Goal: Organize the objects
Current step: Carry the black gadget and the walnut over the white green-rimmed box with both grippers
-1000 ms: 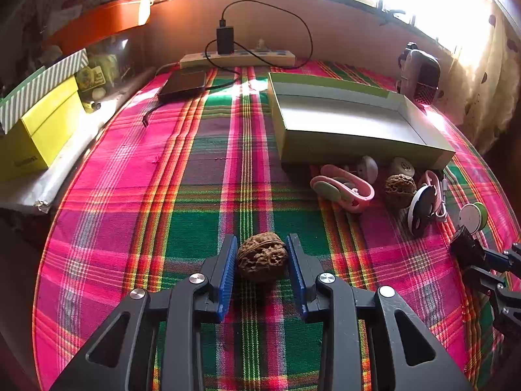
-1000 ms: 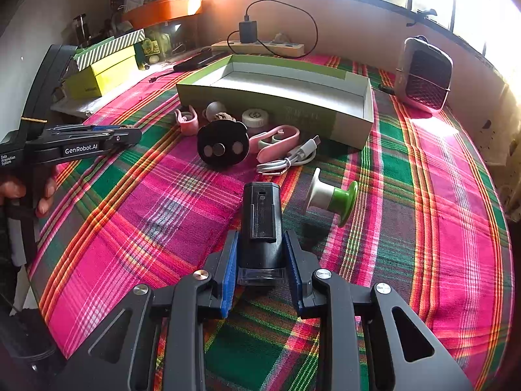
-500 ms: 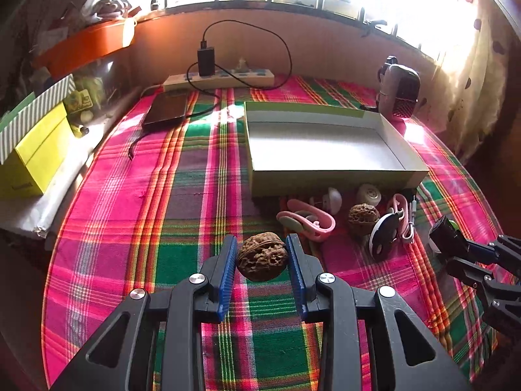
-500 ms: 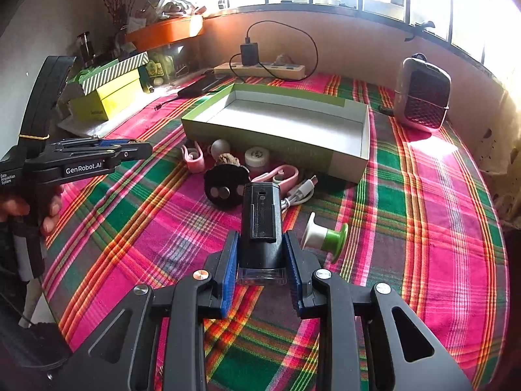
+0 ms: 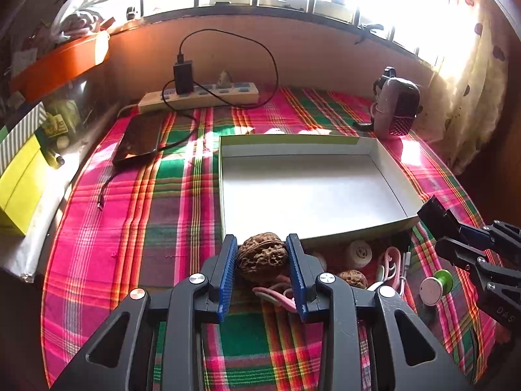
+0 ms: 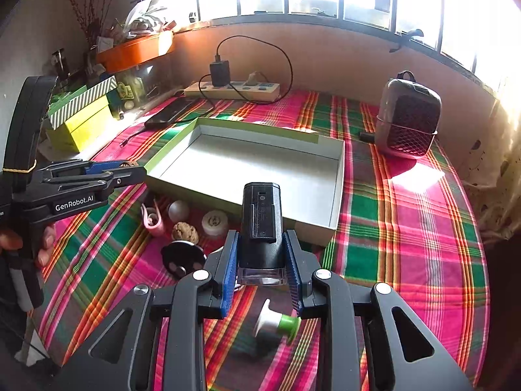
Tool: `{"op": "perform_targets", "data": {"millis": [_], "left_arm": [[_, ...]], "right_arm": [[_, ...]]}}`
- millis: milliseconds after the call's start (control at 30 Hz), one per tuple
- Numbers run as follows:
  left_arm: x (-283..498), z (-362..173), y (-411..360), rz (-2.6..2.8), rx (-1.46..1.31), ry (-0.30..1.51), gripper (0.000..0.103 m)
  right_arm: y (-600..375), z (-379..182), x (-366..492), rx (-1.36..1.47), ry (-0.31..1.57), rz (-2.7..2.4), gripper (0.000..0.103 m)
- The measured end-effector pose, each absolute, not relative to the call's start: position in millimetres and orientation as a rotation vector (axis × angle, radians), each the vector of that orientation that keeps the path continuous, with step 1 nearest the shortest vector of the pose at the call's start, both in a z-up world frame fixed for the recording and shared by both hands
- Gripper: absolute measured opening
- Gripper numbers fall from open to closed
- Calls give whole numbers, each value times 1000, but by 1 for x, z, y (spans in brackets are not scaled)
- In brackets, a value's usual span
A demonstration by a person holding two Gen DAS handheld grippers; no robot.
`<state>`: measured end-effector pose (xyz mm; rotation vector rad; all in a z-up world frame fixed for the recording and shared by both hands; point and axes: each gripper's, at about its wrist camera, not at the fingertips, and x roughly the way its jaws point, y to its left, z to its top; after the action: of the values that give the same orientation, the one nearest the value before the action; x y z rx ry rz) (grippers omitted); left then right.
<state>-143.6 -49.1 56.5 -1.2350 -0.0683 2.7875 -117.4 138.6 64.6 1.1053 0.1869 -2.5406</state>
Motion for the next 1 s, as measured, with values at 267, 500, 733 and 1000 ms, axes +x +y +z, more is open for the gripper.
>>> {"op": "perform_targets", "data": {"millis": [267, 500, 733, 1000], "left_arm": [[-183, 55, -40, 2770, -1259, -42, 29], [-219, 46, -31, 2758, -1300, -31, 29], [-250, 33, -27, 2743, -1362, 3, 29], [-270, 22, -26, 2740, -1396, 19, 29]], "right_arm": [[138, 62, -163, 1158, 146, -2560, 28], [135, 53, -203, 1234, 151, -2572, 28], [135, 38, -234, 1299, 148, -2577, 28], [138, 23, -258, 1355, 144, -2566, 28]]}}
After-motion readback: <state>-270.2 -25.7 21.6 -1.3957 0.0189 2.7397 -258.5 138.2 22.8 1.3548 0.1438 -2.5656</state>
